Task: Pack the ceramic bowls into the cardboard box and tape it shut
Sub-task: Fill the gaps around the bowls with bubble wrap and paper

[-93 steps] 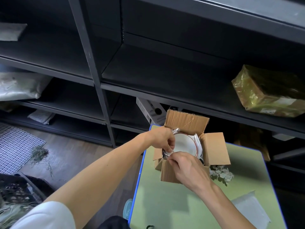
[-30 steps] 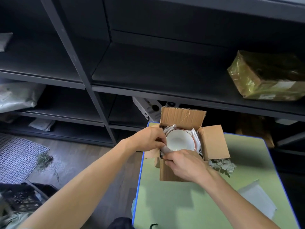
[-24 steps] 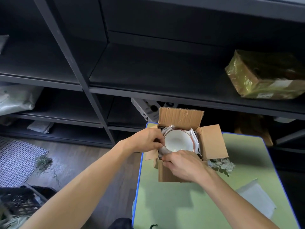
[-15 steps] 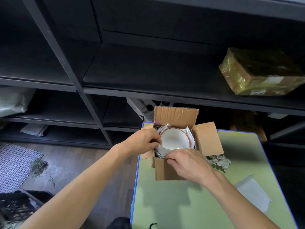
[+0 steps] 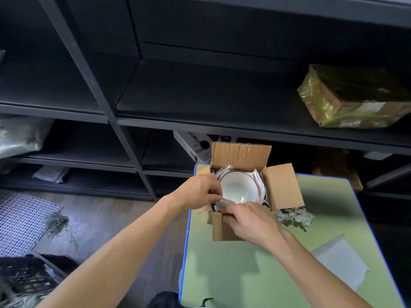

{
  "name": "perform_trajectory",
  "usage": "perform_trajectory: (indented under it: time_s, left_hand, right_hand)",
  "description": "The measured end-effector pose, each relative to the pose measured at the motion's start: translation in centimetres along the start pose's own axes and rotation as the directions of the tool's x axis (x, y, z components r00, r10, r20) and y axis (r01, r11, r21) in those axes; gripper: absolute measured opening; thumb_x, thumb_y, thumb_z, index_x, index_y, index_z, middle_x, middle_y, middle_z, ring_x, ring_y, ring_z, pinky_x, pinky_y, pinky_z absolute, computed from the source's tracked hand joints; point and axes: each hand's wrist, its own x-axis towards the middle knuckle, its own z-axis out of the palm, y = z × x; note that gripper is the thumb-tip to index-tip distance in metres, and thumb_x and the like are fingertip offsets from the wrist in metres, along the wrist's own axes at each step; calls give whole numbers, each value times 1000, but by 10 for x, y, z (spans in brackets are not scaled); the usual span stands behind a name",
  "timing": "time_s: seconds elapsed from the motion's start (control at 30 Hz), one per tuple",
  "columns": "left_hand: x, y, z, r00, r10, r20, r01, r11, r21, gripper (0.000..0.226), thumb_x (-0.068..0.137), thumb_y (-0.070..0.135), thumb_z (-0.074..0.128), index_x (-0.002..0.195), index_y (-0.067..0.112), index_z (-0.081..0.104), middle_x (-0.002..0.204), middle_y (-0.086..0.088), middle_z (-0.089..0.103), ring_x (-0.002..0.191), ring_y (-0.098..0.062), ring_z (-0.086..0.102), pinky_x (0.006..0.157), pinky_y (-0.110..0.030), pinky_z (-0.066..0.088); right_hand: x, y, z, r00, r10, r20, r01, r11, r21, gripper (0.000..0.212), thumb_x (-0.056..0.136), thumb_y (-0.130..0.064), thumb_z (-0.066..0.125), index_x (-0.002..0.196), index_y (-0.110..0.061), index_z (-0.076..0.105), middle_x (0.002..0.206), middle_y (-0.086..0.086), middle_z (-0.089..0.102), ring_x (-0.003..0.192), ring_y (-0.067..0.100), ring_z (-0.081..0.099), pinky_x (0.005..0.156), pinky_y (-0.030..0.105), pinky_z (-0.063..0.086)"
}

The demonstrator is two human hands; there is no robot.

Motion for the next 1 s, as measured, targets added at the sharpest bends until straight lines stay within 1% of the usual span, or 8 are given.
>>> perform_trajectory:
  time_s: [0.17, 0.27, 0.37, 0.5, 0.7, 0.8, 0.9, 1.0]
  left_hand:
    - [-1, 2, -2, 1000, -4, -4, 4, 1000, -14, 12, 92, 29, 67, 99, 20, 72, 98, 11, 55, 92, -7, 52, 79, -22, 45]
    - [-3, 2, -2, 1000, -15, -24, 15, 1000, 0, 13, 93, 28, 65, 101, 20, 72, 100, 11, 55, 93, -8, 53, 83, -25, 47]
    - [-4, 3, -1, 999, -18, -41, 18, 1000, -3, 13, 93, 27, 65, 101, 20, 72, 100, 11, 55, 94, -8, 53, 83, -24, 46]
    - [-4, 6, 0, 999, -21, -31, 21, 1000, 1, 13, 93, 27, 65, 101, 20, 72, 101, 9, 57, 93, -8, 52, 81, -23, 45]
    - [-5, 6, 4, 998, -13, -54, 16, 999, 51, 11, 92, 25, 65, 99, 21, 72, 103, 9, 58, 95, -11, 55, 83, -29, 49]
    - [-12, 4, 11, 985, 27, -168, -17, 998, 62, 11, 89, 24, 67, 97, 23, 74, 108, 9, 55, 100, -8, 51, 81, -30, 50]
    - [-19, 5, 21, 944, -1, -329, 17, 999, 46, 14, 88, 21, 67, 100, 23, 73, 112, 7, 50, 106, -11, 46, 78, -27, 50]
    - [-21, 10, 29, 902, -50, -428, 79, 996, 51, 14, 89, 19, 65, 102, 20, 71, 106, 5, 50, 101, -14, 48, 73, -28, 49]
  right_hand:
    - [1, 2, 0, 1000, -9, 26, 9, 1000, -9, 32, 99, -35, 43, 128, -36, 57, 116, 4, 69, 107, 30, 63, 73, 39, 45]
    - [0, 1, -2, 998, -59, -31, 59, 998, -17, 30, 98, -37, 41, 123, -35, 57, 108, 2, 70, 101, 29, 64, 67, 39, 41]
    - [-1, 1, -3, 997, -59, -53, 59, 998, -7, 29, 98, -38, 41, 119, -35, 60, 104, 2, 71, 99, 29, 64, 67, 38, 41]
    - [-1, 3, 0, 1000, -18, -25, 19, 999, 30, 31, 98, -34, 44, 125, -37, 59, 109, 7, 70, 103, 31, 63, 67, 37, 37]
    - [-10, 5, 3, 998, -18, -60, 21, 999, 47, 32, 98, -34, 43, 127, -40, 55, 116, 1, 69, 108, 29, 61, 69, 38, 40]
    - [-17, 18, 6, 987, 26, -160, 1, 986, 166, 29, 98, -34, 42, 121, -41, 59, 113, -10, 70, 106, 20, 62, 79, 38, 50]
    - [-20, 41, 7, 966, 81, -244, -30, 978, 206, 27, 99, -29, 47, 116, -33, 68, 115, -15, 70, 111, 13, 61, 86, 35, 51]
    - [-20, 59, 5, 949, 98, -300, -42, 982, 186, 26, 99, -25, 51, 116, -30, 70, 115, -16, 69, 113, 12, 58, 86, 32, 49]
